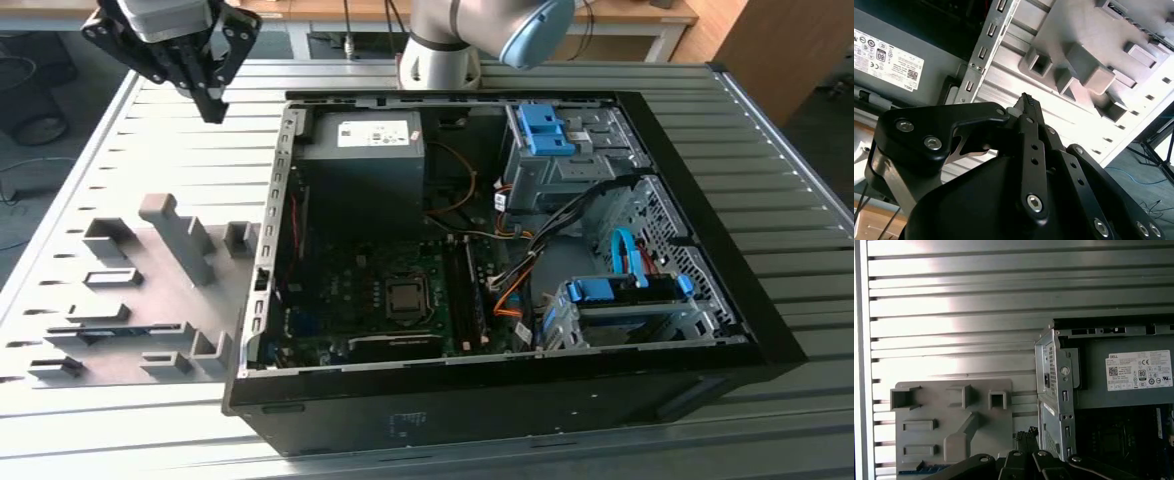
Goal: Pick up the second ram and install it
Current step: 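Reach for the second ram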
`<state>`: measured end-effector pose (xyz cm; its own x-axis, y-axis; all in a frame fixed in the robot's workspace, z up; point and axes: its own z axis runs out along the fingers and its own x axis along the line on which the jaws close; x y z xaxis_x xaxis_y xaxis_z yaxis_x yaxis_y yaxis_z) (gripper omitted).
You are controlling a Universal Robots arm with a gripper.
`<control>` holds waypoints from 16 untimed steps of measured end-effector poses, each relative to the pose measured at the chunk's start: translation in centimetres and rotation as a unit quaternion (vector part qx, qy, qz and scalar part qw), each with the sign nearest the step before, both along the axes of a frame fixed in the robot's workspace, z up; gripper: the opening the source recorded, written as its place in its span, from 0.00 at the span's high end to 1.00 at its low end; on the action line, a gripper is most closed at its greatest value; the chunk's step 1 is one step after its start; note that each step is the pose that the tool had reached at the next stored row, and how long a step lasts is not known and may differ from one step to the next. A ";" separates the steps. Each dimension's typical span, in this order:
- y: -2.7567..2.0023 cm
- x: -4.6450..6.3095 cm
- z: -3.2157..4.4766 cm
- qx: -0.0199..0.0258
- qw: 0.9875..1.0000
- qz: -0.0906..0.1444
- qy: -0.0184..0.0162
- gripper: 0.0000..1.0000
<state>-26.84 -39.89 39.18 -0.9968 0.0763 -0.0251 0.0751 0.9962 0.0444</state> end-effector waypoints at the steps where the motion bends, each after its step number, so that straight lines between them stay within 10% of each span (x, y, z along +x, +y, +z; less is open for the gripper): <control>1: 0.00 -0.2 0.00 0.000 1.000 0.000 0.000 0.89; 16: 0.00 -3.2 -0.10 0.000 1.000 0.000 0.000 0.89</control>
<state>-30.09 -39.89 39.08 -0.9968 0.0762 -0.0250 0.0751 0.9962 0.0444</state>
